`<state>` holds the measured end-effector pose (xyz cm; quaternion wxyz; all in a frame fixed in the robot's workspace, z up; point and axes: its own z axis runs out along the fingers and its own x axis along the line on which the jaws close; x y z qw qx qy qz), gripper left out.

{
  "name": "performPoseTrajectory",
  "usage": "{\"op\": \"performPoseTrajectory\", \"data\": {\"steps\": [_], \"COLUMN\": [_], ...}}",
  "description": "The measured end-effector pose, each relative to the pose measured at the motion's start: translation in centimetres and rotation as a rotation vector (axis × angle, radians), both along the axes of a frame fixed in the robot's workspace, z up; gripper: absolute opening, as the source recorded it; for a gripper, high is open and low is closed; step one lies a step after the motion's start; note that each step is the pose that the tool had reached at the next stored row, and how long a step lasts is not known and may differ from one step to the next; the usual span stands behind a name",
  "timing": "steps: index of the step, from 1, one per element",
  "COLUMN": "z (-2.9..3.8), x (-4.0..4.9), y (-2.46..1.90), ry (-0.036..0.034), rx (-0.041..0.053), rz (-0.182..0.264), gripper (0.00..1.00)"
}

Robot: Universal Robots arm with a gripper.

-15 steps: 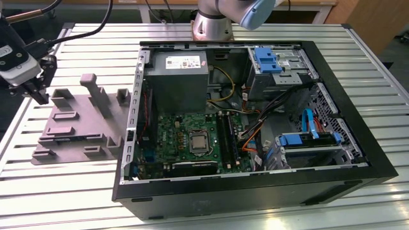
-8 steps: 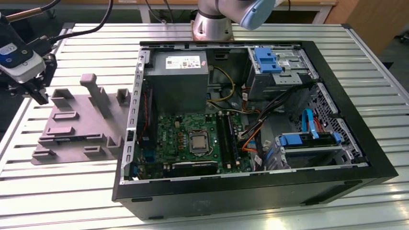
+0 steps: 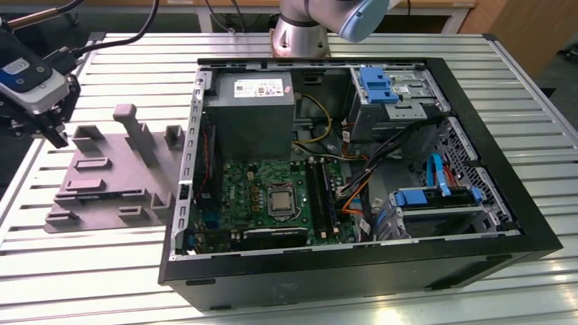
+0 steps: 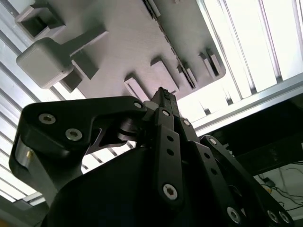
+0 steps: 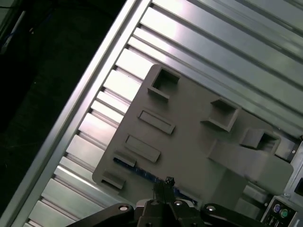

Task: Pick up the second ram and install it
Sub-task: 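Pick up the second ram and move it above second insertion slot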

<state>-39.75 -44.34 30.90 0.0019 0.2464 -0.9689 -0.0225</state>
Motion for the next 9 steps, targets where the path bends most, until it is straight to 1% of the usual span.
{"op": "performPoseTrajectory", "data": {"steps": [9], "z": [0.0], "x": [0.0], "y": [0.0], "ry": [0.0], "rx": [0.0], "rz": [0.094], "gripper": [0.11]}}
